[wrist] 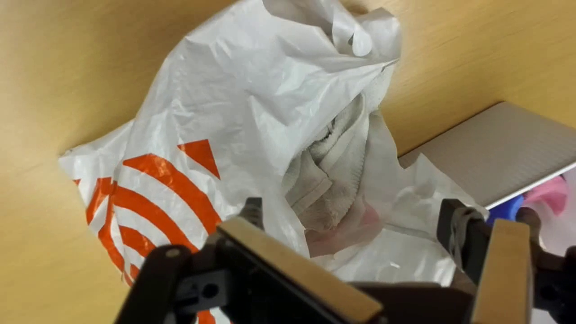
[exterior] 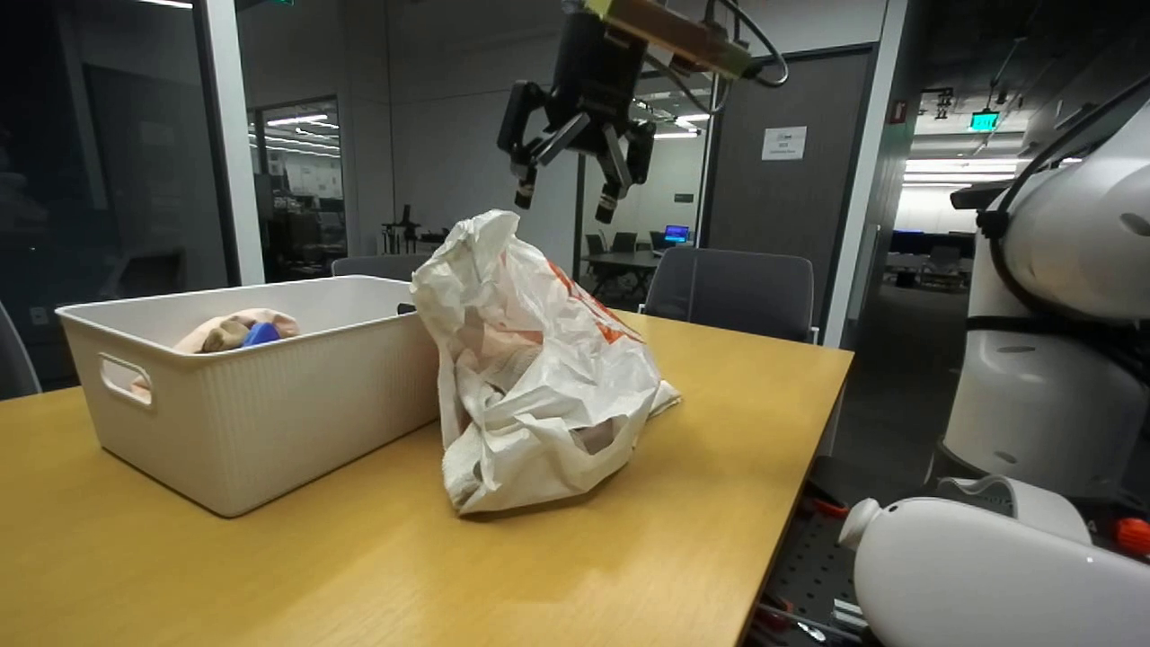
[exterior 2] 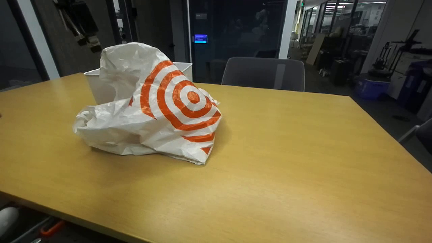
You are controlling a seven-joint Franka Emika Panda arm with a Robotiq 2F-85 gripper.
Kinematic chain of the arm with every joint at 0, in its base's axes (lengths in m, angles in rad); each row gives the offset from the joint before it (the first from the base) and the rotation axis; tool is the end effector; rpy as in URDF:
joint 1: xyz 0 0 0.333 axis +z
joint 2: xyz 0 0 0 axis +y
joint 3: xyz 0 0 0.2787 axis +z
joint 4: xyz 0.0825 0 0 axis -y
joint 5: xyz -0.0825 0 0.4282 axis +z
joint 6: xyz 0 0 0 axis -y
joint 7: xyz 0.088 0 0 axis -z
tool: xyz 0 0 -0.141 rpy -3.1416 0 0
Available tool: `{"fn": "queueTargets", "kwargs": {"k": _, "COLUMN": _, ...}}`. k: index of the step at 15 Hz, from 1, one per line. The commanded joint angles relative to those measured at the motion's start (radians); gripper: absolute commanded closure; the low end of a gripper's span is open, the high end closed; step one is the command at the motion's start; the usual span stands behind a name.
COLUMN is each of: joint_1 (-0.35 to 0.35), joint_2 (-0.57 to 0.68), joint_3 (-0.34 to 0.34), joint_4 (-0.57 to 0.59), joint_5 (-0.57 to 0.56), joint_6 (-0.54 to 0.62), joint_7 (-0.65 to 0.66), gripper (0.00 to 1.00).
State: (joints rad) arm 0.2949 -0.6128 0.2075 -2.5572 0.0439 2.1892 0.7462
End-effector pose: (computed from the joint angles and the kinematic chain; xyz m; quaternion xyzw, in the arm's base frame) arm 0.4025 0.2153 0.4081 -0.9820 0.1424 -0.1192 0.0342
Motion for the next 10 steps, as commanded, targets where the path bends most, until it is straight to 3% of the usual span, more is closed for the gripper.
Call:
{"fn": "queueTargets", "kwargs": {"k": 1, "joint_1": -0.047, "joint_2": -0.071, "joint_3": 0.036, "joint_4": 0.057, "joint_5": 0.085, "joint_6": -0.163, "joint_7": 0.010, "gripper": 0.00}}
{"fn": "queueTargets", "kwargs": {"k": 6, "joint_1": -0.102, "joint_2": -0.084, "joint_3": 0.059, "joint_4": 0.110, "joint_5": 0.134, "joint_6": -0.370, "joint_7": 0.045, "gripper": 0.00}}
{"fn": "queueTargets", "kwargs": {"k": 7, "joint_1": -0.103, "joint_2": -0.084, "joint_3": 0.066, "joint_4": 0.078, "joint_5": 0.124, "joint_6": -0.316, "joint_7": 0.011, "gripper": 0.00}}
{"fn": "queueTargets", "kwargs": {"k": 10, "joint_1": -0.114, "joint_2": -0.082, "joint_3": 0.075, "joint_4": 0.076, "joint_5": 0.122, "joint_6": -0.325, "joint_7": 0.011, "gripper": 0.00}}
